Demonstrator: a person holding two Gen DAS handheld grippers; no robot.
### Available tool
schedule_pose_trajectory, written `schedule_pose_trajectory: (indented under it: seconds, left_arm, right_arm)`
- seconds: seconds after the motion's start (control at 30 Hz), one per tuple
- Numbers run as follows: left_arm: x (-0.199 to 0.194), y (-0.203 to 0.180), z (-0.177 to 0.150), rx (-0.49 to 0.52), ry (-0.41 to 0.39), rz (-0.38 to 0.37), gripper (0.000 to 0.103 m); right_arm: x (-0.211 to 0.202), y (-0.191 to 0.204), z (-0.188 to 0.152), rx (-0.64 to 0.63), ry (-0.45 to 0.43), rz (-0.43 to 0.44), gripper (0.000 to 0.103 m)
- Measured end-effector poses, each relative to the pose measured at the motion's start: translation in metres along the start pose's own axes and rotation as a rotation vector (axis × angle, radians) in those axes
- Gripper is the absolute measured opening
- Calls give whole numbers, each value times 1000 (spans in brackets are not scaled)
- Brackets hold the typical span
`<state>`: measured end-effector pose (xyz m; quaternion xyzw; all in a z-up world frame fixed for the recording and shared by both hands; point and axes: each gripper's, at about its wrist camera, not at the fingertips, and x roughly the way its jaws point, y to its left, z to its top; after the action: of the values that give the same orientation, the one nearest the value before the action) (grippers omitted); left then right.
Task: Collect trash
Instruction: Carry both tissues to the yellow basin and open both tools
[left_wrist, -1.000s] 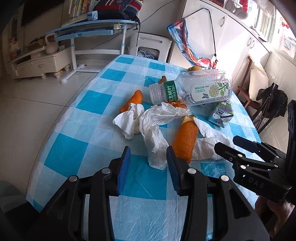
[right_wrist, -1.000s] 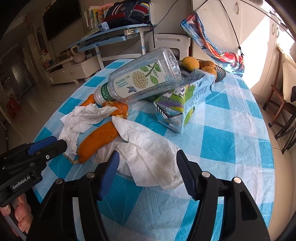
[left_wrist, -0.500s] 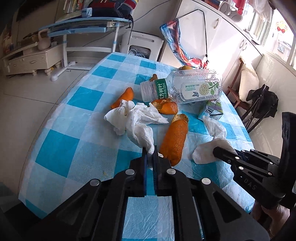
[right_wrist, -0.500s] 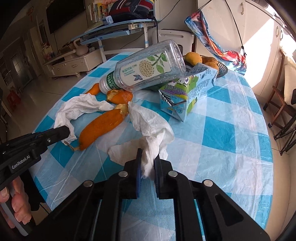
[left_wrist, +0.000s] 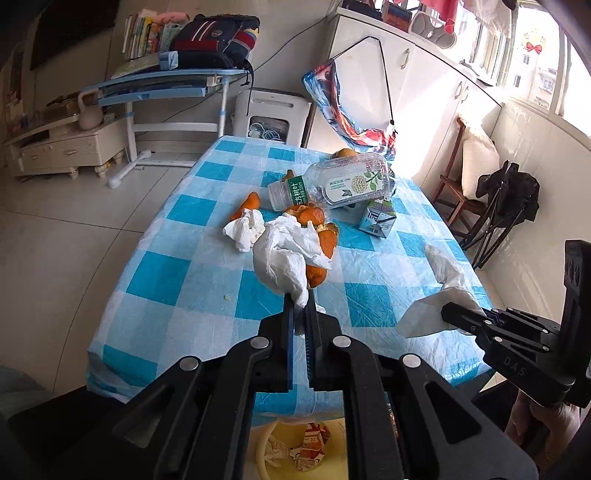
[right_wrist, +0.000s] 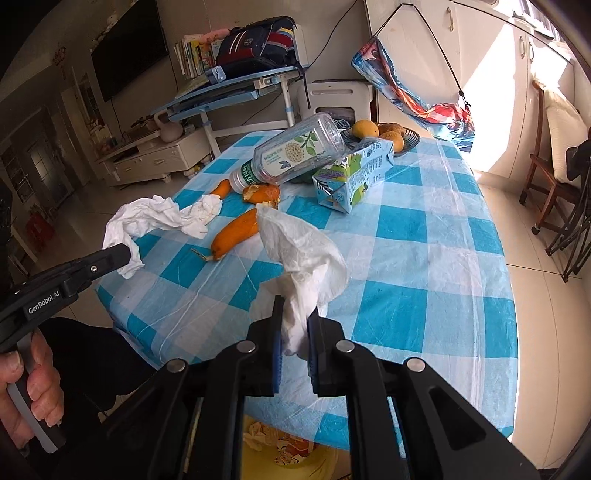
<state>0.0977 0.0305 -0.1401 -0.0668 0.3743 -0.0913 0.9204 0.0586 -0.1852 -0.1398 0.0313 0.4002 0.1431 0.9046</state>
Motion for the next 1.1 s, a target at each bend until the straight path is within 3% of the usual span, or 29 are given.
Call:
schedule_pose_trajectory:
  seconds: [0.47, 0.8, 0.9, 0.93, 1.1]
  left_arm:
    - [-45, -23, -26, 58, -3, 4, 6]
    - [-61, -28, -30, 71, -15, 0, 6]
    - [-65, -29, -32, 73, -16, 0, 6]
    - [-65, -29, -32, 73, -16, 0, 6]
    - [-66, -30, -34, 77, -9, -2, 6]
  right_arm:
    - [-40, 18, -49, 8, 6, 51, 12]
    - [-15, 45, -95, -14, 211, 108, 14]
    - [-6, 50, -102, -35, 259, 100, 20]
    - [-4, 49, -104, -34, 265, 92, 26]
    - [-7, 40, -103, 7, 238, 71, 36]
